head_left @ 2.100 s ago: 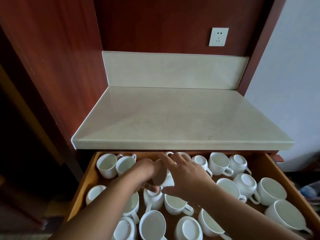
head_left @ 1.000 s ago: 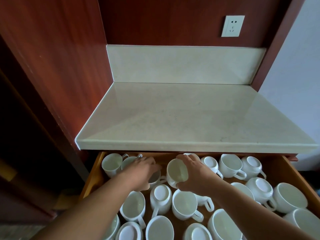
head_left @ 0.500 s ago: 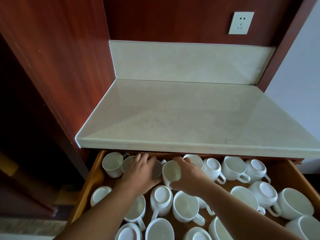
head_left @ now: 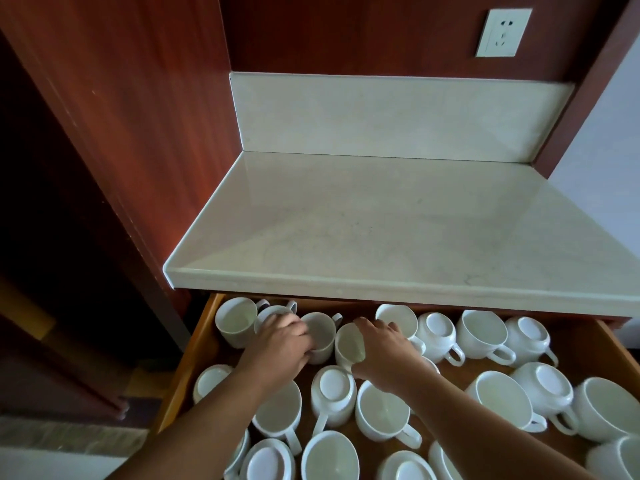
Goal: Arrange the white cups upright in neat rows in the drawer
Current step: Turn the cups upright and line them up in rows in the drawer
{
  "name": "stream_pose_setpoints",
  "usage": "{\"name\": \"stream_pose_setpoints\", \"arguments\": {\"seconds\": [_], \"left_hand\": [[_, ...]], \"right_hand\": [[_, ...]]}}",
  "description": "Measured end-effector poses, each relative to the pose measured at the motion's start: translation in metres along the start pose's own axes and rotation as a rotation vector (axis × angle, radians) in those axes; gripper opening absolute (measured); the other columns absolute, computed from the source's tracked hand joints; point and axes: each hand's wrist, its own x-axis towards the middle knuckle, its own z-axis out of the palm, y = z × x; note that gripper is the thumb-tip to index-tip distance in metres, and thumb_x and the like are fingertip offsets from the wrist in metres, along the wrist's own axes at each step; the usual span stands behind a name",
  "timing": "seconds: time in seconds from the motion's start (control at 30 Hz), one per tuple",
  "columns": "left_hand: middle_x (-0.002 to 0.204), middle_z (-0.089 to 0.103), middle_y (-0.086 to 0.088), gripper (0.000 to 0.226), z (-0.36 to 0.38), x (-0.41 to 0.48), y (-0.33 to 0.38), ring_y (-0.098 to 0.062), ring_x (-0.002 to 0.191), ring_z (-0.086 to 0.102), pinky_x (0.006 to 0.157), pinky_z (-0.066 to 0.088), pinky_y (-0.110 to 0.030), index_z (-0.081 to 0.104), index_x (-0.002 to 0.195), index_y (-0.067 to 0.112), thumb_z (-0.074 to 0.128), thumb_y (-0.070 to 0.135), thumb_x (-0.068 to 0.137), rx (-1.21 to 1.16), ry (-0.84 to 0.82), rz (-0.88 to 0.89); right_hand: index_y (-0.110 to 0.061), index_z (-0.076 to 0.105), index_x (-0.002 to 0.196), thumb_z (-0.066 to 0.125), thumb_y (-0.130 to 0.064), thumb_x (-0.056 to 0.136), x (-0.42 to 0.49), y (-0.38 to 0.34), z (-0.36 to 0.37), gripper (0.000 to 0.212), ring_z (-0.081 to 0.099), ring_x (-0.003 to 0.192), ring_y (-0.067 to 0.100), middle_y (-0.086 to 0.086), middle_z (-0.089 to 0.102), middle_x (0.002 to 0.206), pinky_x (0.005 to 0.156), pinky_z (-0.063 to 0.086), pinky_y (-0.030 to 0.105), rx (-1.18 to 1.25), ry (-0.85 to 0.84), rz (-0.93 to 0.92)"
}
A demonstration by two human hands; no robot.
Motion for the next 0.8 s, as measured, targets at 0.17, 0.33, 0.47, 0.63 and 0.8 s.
{"name": "stream_pose_setpoints", "arguments": {"seconds": [0.17,0.33,0.47,0.63,0.8], "left_hand": [[0.083,0.065,0.012,0.011,0.005,0.007,0.003,-0.019,0.096,0.058,0.085,0.053,-0.039,0.075,0.080,0.027,0.077,0.038,0.082,-0.004,-0.010,-0.053],[0.086,0.064,0.010,0.006,0.006,0.011,0.009,-0.020,0.097,0.057,0.085,0.051,-0.039,0.074,0.082,0.027,0.077,0.032,0.083,-0.080,0.024,-0.096],[0.105,0.064,0.008,0.015,0.006,0.004,0.006,-0.020,0.106,0.054,0.095,0.049,-0.039,0.072,0.098,0.024,0.074,0.031,0.084,-0.149,0.077,-0.089],[0.117,0.063,0.007,0.041,-0.004,-0.018,-0.021,-0.021,0.111,0.055,0.096,0.049,-0.041,0.069,0.117,0.025,0.081,0.034,0.078,-0.200,0.106,-0.231],[0.117,0.068,0.007,0.037,-0.016,-0.037,-0.046,-0.020,0.113,0.059,0.097,0.047,-0.038,0.071,0.118,0.025,0.080,0.028,0.082,-0.119,0.032,-0.290]], "right_hand": [[-0.021,0.034,0.152,0.068,-0.029,0.089,-0.002,-0.001,0.007,0.072,0.045,0.128,0.027,0.002,0.045,0.148,0.089,0.038,0.032,-0.010,0.065,-0.017],[-0.024,0.060,0.124,0.058,-0.019,0.093,-0.005,-0.004,0.012,0.031,0.055,0.121,0.033,0.003,0.041,0.155,0.082,0.044,0.035,-0.072,0.121,-0.046],[-0.022,0.067,0.111,0.054,-0.023,0.099,-0.008,-0.007,0.021,0.017,0.061,0.107,0.030,0.001,0.061,0.126,0.068,0.038,0.031,-0.249,0.179,-0.090],[-0.021,0.067,0.116,0.049,-0.023,0.103,-0.004,0.000,0.025,0.022,0.058,0.110,0.026,0.001,0.067,0.114,0.072,0.034,0.028,-0.261,0.234,-0.125],[-0.021,0.068,0.113,0.051,-0.020,0.101,0.000,-0.001,0.029,0.021,0.062,0.105,0.028,0.000,0.068,0.112,0.069,0.040,0.029,-0.310,0.205,-0.098]]}}
